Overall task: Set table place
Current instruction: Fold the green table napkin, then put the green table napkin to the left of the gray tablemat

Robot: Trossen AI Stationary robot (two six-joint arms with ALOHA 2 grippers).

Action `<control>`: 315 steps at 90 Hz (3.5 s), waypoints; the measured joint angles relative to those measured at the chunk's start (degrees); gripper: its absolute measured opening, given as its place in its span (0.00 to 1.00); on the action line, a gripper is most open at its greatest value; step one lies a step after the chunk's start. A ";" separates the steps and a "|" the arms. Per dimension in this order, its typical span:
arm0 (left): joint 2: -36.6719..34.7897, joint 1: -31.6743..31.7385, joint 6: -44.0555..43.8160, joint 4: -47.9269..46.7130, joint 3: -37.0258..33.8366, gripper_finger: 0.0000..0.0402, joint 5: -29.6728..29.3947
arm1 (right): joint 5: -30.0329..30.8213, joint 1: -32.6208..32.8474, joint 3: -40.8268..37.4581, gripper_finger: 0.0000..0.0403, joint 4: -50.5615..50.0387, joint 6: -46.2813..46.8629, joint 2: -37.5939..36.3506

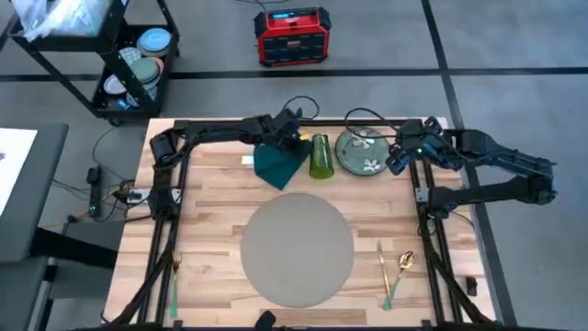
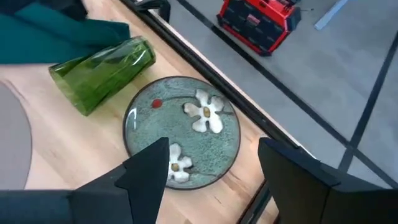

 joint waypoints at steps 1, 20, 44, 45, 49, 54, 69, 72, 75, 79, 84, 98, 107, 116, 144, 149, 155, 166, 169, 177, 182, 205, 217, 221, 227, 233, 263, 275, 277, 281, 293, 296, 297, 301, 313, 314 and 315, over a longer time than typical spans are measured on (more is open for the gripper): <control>-0.01 0.12 0.45 -0.42 0.23 0.19 -0.40 | -0.09 0.00 0.00 0.59 0.00 0.00 0.00; -0.03 5.26 0.55 -1.92 1.06 0.19 -1.02 | -1.36 0.00 0.00 0.59 -0.03 0.00 0.26; 0.02 14.59 -1.18 1.01 0.19 0.19 16.46 | -1.71 0.00 0.00 0.59 -1.06 0.00 0.50; 0.02 14.71 -0.99 0.94 0.19 0.19 16.86 | -1.71 0.00 0.00 0.59 -1.05 0.01 0.50; 0.02 15.06 -0.07 0.39 0.19 0.19 18.44 | -1.71 0.00 0.00 0.59 -1.05 0.01 0.49; 0.02 15.20 1.09 0.20 0.19 0.19 20.94 | -1.71 0.00 0.00 0.59 -1.05 0.04 0.48; 1.48 13.77 3.51 1.64 0.13 0.19 23.51 | -1.67 0.00 0.00 0.59 -0.80 2.71 0.48; 2.22 13.41 3.48 2.82 0.18 0.19 24.07 | -1.67 0.00 0.00 0.59 -0.76 3.14 0.48; 3.00 13.26 3.41 4.12 0.32 0.19 25.56 | -1.67 0.00 0.00 0.59 -0.76 3.53 0.50; 4.18 13.30 3.26 4.00 0.32 0.19 28.24 | -1.67 0.00 0.00 0.59 -0.81 4.28 0.50; 5.92 13.15 3.34 3.37 0.42 0.19 30.97 | -1.65 0.00 0.00 0.59 -0.76 5.05 0.48; 8.16 12.69 4.43 1.58 1.18 0.19 31.31 | -1.65 0.00 0.00 0.59 -0.39 7.24 0.56; 8.08 12.82 5.63 2.01 1.26 0.19 30.97 | -1.62 0.00 0.00 0.59 -0.39 8.38 0.81; 8.17 12.88 7.52 1.86 1.25 0.19 28.52 | -1.61 0.00 0.00 0.59 -0.38 9.29 1.47; 9.12 12.87 15.05 -1.40 7.68 0.19 25.74 | -1.65 0.00 0.00 0.59 0.70 9.13 5.13; 9.76 13.00 16.05 -3.49 8.10 0.19 25.63 | -1.65 0.00 0.00 0.59 1.18 9.11 5.80; 10.61 13.00 17.19 -4.13 8.50 0.19 25.50 | -1.65 0.00 0.00 0.59 1.34 9.09 6.46; 11.18 13.02 18.20 -3.38 8.84 0.19 25.61 | -1.67 0.00 0.00 0.59 1.66 9.00 7.21; 11.30 13.09 18.12 -3.92 8.80 0.19 25.65 | -1.67 0.00 0.00 0.59 1.80 8.92 7.21; 11.47 13.15 18.54 -3.42 8.67 0.19 25.66 | -1.67 0.00 0.00 0.59 1.97 8.91 7.19; 11.40 13.15 18.78 -2.97 8.68 0.19 25.77 | -1.65 -0.15 0.00 0.59 2.04 8.88 7.07; 15.11 13.03 19.02 -3.84 10.01 0.19 26.22 | -1.62 -0.50 0.00 0.59 2.28 8.48 6.99; 16.98 12.71 21.76 -6.43 13.70 0.19 26.24 | -1.67 -0.48 0.00 0.59 2.23 8.48 6.97; 17.45 12.71 21.95 -7.38 14.62 0.19 25.99 | -1.67 -0.49 0.00 0.59 2.29 8.48 6.97; 17.91 12.80 20.71 -7.91 15.90 0.17 24.64 | -1.69 -0.48 0.00 0.58 2.29 8.48 6.97; 17.87 13.17 19.44 -8.44 16.11 0.12 23.22 | -1.73 -0.48 0.00 0.58 2.21 8.48 6.97; 16.74 14.63 16.00 -14.88 16.12 0.00 21.45 | -1.84 -0.50 0.00 0.58 2.19 8.48 6.97; 13.34 14.33 15.18 -17.34 16.12 0.00 17.12 | -1.86 -0.48 0.00 0.58 2.20 8.47 6.97; 12.69 14.31 14.84 -17.77 16.12 0.00 16.07 | -1.86 -0.48 0.00 0.58 2.21 8.48 6.97; 11.43 14.31 14.55 -18.47 16.12 0.00 14.14 | -1.86 -0.48 0.00 0.58 2.19 8.46 6.97; 8.42 14.31 16.17 -20.52 16.12 0.00 11.09 | -1.86 -0.48 0.00 0.58 2.21 8.46 6.97; 7.90 14.31 16.17 -21.54 16.12 0.00 10.88 | -1.88 -0.48 0.00 0.58 2.19 8.46 6.97; 7.67 14.29 16.12 -21.88 16.12 0.00 10.76 | -1.88 -0.48 0.00 0.58 2.19 8.46 6.97; 6.70 14.26 15.86 -23.39 16.12 0.00 10.48 | -1.87 -0.48 0.00 0.58 2.21 8.46 6.97; 3.68 13.57 15.55 -28.67 16.12 0.00 9.68 | -1.89 -0.48 0.00 0.58 2.19 8.46 6.97; 3.39 13.48 15.55 -29.12 16.12 0.00 9.48 | -1.89 -0.48 0.00 0.58 2.21 8.46 6.97; 3.09 13.39 15.55 -29.57 16.12 0.00 9.28 | -1.89 -0.48 0.00 0.58 2.21 8.46 6.97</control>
